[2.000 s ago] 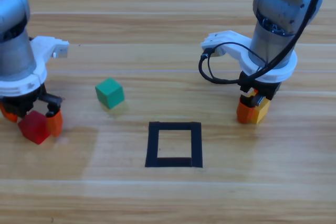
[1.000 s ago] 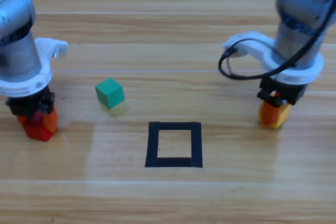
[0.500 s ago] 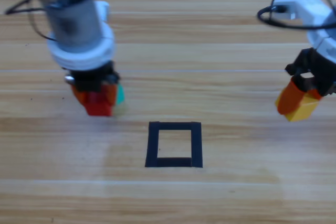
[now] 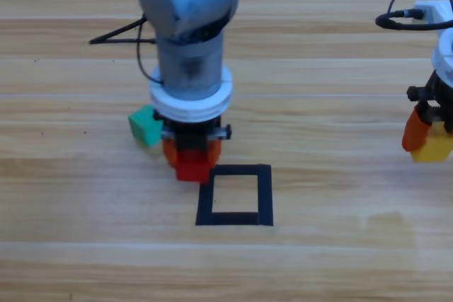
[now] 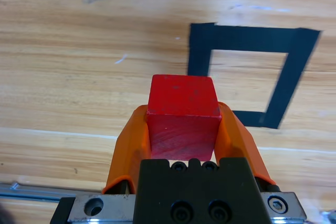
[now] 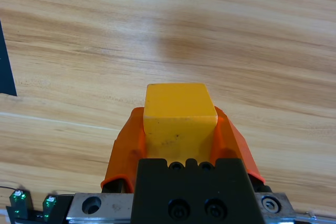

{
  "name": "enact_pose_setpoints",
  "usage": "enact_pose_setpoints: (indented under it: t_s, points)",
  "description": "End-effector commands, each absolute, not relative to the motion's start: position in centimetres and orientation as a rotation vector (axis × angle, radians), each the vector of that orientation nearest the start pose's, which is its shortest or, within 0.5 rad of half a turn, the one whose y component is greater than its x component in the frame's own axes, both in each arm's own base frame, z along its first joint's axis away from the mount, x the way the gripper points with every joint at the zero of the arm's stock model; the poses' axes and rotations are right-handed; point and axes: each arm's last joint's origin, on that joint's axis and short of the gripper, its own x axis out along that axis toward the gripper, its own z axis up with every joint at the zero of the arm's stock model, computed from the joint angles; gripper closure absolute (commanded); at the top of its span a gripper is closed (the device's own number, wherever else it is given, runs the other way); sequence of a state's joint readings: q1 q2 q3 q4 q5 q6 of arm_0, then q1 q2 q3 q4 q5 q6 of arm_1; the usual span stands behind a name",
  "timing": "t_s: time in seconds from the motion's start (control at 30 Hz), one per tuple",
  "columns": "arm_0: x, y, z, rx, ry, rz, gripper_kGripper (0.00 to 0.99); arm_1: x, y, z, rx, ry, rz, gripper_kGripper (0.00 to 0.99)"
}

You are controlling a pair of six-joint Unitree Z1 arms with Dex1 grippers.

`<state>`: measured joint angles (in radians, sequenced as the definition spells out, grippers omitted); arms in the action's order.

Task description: Stack the blocks in the rectangular block: red at the bottom, yellow in the middle, green on top

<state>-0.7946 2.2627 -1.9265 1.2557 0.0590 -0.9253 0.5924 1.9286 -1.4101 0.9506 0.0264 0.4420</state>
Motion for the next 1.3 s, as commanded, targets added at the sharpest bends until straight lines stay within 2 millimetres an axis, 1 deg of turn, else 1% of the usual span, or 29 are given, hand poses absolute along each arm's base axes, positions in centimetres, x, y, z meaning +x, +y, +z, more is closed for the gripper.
enact_pose_setpoints:
  t_s: [0.03,0.27,0.4,1.0,1.13,1.3]
  points:
    - [31.2,-34.0,20.7,-0.021,1.587,0.155,0.990,28.9,19.4,26.0,-0.038,1.452,0.172,0.978]
    - [31.3,-35.1,19.9,-0.030,1.608,0.130,0.990,29.3,19.6,25.4,-0.040,1.458,0.165,0.978]
    - [31.4,-35.6,19.9,-0.033,1.609,0.110,0.990,29.4,19.6,25.1,-0.036,1.465,0.158,0.978]
    - [30.8,-37.2,19.4,-0.009,1.617,0.043,0.990,29.3,19.6,24.6,-0.036,1.465,0.163,0.976]
    - [30.7,-37.5,18.9,0.005,1.623,0.035,0.990,29.4,19.6,24.4,-0.047,1.456,0.167,0.978]
    - [30.8,-37.7,18.7,0.007,1.621,0.029,0.990,29.4,19.7,24.3,-0.043,1.458,0.164,0.978]
